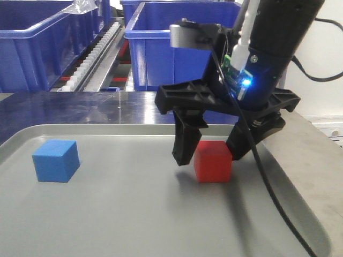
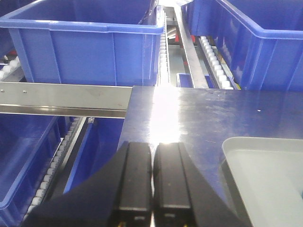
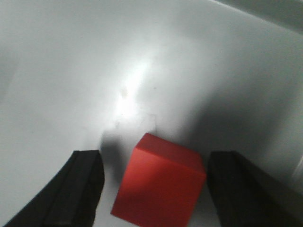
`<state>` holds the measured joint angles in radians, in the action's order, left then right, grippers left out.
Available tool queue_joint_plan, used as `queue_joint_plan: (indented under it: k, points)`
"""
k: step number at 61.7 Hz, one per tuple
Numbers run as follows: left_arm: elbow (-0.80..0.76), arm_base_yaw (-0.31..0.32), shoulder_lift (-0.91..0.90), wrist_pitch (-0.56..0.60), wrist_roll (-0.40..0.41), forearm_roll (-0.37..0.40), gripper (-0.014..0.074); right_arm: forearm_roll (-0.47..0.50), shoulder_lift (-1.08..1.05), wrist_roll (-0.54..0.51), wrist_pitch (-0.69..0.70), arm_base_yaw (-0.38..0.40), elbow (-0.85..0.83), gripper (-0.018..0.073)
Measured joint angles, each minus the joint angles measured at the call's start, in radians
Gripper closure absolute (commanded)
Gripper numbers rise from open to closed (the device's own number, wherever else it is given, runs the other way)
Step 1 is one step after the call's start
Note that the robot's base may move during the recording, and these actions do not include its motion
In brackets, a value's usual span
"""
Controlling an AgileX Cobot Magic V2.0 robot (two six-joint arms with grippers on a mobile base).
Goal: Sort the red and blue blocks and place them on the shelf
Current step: 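Close the right gripper on the red cube, then lift the red cube up and away from the tray with the right gripper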
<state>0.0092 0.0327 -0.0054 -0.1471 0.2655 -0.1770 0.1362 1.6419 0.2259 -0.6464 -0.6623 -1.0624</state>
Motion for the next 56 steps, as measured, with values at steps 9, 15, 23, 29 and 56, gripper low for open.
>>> queue_joint_plan:
  k: [9,15,23,29,56]
  points:
    - [0.0,0.0,0.0,0.0,0.0,0.0,0.0473,-0.002,0.01,0.002,0.0,0.0,0.0,0.0058]
    - [0.0,0.0,0.0,0.0,0.0,0.0,0.0473,-0.002,0.01,0.002,0.0,0.0,0.0,0.0187]
    - [0.0,0.0,0.0,0.0,0.0,0.0,0.0473,-0.002,0.01,0.002,0.0,0.0,0.0,0.0348]
    - [0.0,0.0,0.0,0.0,0.0,0.0,0.0473,-0.004,0.01,0.002,0.0,0.0,0.0,0.044]
    - [0.0,0.0,0.0,0.0,0.0,0.0,0.0473,-0.004,-0.033,0.002,0.035,0.0,-0.03,0.0511]
